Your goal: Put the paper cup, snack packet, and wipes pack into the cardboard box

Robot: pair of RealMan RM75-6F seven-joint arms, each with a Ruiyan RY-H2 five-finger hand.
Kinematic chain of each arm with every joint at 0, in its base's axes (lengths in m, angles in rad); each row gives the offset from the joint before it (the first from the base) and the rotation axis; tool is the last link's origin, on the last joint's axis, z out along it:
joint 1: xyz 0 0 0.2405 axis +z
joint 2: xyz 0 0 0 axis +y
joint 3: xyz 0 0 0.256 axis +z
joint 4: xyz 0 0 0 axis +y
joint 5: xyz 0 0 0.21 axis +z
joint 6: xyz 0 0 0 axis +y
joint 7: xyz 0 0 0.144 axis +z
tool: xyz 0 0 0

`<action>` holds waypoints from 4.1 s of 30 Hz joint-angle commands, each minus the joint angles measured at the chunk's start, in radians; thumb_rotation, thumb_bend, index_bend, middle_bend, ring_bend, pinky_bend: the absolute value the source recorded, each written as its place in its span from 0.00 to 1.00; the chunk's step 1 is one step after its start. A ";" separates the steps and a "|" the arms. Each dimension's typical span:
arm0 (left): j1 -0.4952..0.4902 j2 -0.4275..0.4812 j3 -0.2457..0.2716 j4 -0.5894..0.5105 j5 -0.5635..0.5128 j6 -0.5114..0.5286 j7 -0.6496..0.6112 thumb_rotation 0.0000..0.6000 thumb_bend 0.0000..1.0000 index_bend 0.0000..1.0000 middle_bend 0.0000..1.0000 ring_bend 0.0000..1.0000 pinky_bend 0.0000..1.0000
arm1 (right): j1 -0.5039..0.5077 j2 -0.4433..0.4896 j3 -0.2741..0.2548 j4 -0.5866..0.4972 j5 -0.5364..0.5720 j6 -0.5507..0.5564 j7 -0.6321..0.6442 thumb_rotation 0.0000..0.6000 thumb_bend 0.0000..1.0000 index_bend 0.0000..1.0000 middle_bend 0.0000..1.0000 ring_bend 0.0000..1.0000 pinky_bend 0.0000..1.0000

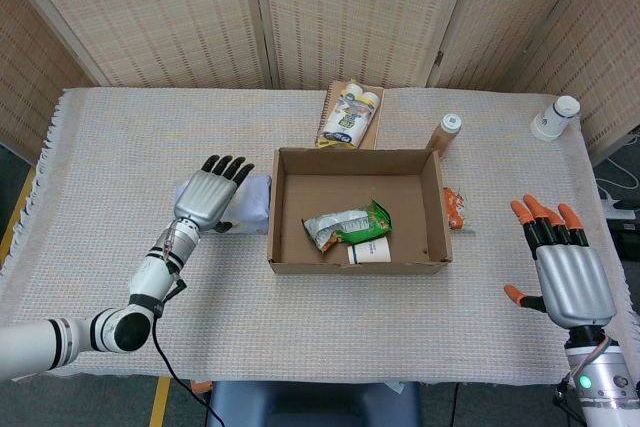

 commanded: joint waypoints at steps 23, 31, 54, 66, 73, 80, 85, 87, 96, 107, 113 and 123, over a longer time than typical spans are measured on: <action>-0.168 -0.065 0.134 0.217 -0.363 -0.149 0.014 1.00 0.16 0.00 0.00 0.00 0.09 | 0.010 0.000 0.013 0.000 0.044 0.003 -0.014 1.00 0.07 0.04 0.00 0.00 0.00; -0.175 -0.098 0.174 0.274 -0.386 -0.145 0.000 1.00 0.16 0.00 0.00 0.00 0.14 | 0.013 0.002 0.014 0.000 0.051 0.001 -0.009 1.00 0.07 0.04 0.00 0.00 0.00; -0.188 0.037 0.174 0.149 -0.314 -0.026 0.027 1.00 0.28 0.43 0.59 0.49 0.67 | 0.009 0.022 0.012 0.000 0.036 -0.001 0.027 1.00 0.07 0.04 0.00 0.00 0.00; -0.246 0.209 0.040 -0.093 -0.275 0.080 0.015 1.00 0.29 0.45 0.61 0.50 0.67 | -0.002 0.031 0.006 0.000 -0.006 0.002 0.048 1.00 0.07 0.04 0.00 0.00 0.00; -0.321 0.217 -0.051 -0.224 -0.276 0.137 0.036 1.00 0.29 0.46 0.62 0.51 0.68 | -0.013 0.037 0.000 0.000 -0.035 0.008 0.061 1.00 0.07 0.04 0.00 0.00 0.00; -0.414 0.069 -0.095 -0.252 -0.316 0.200 0.058 1.00 0.29 0.46 0.62 0.51 0.68 | -0.017 0.038 -0.004 0.000 -0.052 0.004 0.066 1.00 0.07 0.04 0.00 0.00 0.00; -0.439 -0.116 -0.089 -0.159 -0.283 0.255 0.020 1.00 0.28 0.45 0.61 0.51 0.67 | -0.021 0.041 -0.004 0.000 -0.056 0.005 0.071 1.00 0.07 0.04 0.00 0.00 0.00; -0.442 -0.181 -0.084 -0.108 -0.260 0.263 0.002 1.00 0.28 0.45 0.60 0.49 0.65 | -0.021 0.043 -0.002 0.000 -0.054 0.004 0.074 1.00 0.07 0.04 0.00 0.00 0.00; -0.451 -0.243 -0.062 0.009 -0.245 0.169 0.017 1.00 0.16 0.00 0.00 0.00 0.10 | -0.030 0.062 0.004 0.000 -0.055 0.010 0.101 1.00 0.07 0.04 0.00 0.00 0.00; -0.398 -0.201 -0.120 -0.033 -0.237 0.199 -0.055 1.00 0.14 0.00 0.00 0.00 0.08 | -0.027 0.060 0.003 0.000 -0.052 -0.002 0.091 1.00 0.08 0.04 0.00 0.00 0.00; -0.388 -0.158 -0.118 -0.109 -0.190 0.283 -0.004 1.00 0.19 0.00 0.00 0.00 0.08 | -0.025 0.054 0.003 0.000 -0.043 -0.006 0.081 1.00 0.08 0.04 0.00 0.00 0.00; -0.223 0.084 0.023 -0.319 0.002 0.526 0.147 1.00 0.30 0.06 0.02 0.00 0.15 | -0.022 0.057 0.011 0.000 -0.026 -0.008 0.088 1.00 0.08 0.04 0.00 0.00 0.00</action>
